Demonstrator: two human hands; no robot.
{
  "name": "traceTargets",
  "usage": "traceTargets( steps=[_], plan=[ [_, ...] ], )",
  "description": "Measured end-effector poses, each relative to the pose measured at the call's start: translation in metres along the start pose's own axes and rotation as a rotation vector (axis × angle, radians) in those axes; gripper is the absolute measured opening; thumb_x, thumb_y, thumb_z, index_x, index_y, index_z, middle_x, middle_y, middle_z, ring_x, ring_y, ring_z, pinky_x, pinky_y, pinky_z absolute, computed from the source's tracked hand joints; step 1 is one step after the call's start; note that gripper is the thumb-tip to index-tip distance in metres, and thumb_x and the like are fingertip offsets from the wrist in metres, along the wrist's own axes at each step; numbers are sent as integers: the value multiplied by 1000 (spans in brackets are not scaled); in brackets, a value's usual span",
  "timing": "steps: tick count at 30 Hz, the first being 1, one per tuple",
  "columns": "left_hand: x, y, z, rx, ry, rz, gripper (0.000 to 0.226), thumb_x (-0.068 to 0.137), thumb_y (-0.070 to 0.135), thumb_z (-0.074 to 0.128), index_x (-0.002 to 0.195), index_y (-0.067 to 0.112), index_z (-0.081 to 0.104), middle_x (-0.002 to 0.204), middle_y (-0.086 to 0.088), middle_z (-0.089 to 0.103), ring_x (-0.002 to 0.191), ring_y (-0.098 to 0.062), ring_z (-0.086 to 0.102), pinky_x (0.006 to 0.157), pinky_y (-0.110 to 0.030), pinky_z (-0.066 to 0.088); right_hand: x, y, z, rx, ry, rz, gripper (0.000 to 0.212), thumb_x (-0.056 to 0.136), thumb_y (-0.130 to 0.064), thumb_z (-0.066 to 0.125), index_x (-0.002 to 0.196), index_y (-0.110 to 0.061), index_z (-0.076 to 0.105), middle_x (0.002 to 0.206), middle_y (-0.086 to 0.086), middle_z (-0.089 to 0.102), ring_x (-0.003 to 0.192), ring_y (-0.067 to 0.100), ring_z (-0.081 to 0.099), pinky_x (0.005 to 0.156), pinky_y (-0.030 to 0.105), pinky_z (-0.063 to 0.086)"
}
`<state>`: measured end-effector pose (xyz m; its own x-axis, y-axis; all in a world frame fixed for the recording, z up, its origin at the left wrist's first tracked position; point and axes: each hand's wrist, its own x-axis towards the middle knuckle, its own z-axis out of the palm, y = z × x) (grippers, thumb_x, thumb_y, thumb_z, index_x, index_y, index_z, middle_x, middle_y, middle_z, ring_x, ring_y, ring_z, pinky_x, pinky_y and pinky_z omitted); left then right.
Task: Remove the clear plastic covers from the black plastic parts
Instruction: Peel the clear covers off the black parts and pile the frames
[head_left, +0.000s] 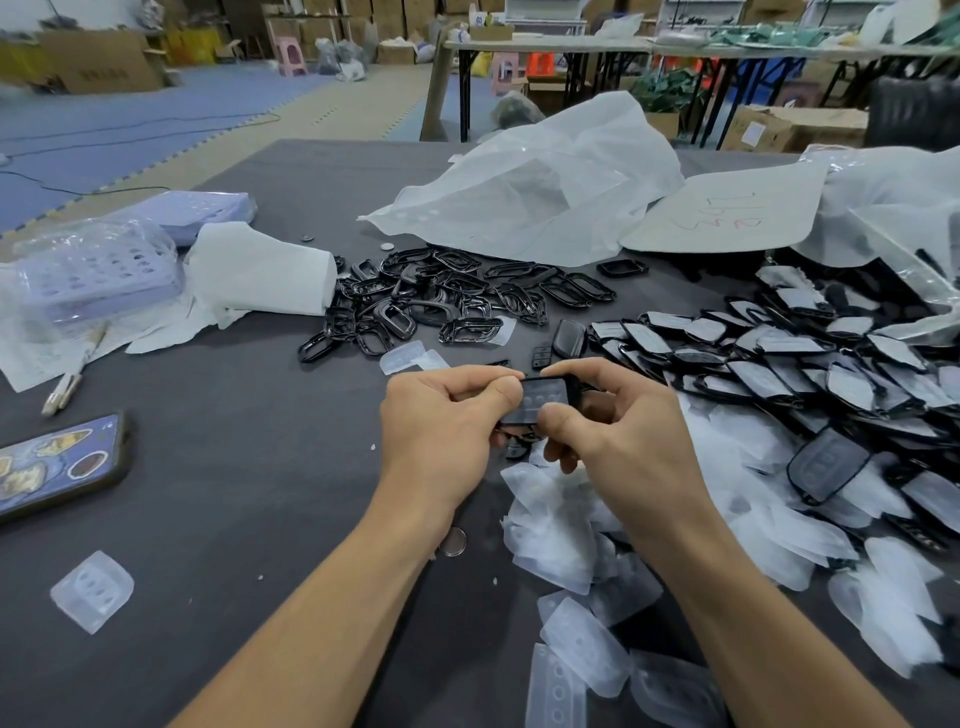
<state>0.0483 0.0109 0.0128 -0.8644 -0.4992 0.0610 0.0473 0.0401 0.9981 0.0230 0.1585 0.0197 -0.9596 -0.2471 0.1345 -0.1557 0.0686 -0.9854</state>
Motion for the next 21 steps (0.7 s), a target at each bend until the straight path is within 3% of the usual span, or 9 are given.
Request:
traceTargets(
  steps=[8,13,21],
  plan=[
    [0,9,-11,-144,-260,-205,11,86,13,73,83,13,84,84,-11,80,67,-21,75,54,-22,55,3,0,-4,38,48,39,25,87,5,69,94,-18,76,61,4,68,50,16,58,51,31,49],
    [1,10,-17,-39,-447,-215,26,71,17,64,88,14,84,87,-15,79,71,-19,75,65,-25,60,5,0,-5,30,55,38,26,86,6,69,93,-18,77,62,3,69,50,14,57,49,26,47],
    [0,6,-11,32,-390,-186,18,74,16,66,77,12,83,75,-11,77,63,-14,71,58,-21,55,6,2,-5,30,26,46,25,85,7,67,90,-14,78,61,2,68,51,14,55,49,23,44]
  ],
)
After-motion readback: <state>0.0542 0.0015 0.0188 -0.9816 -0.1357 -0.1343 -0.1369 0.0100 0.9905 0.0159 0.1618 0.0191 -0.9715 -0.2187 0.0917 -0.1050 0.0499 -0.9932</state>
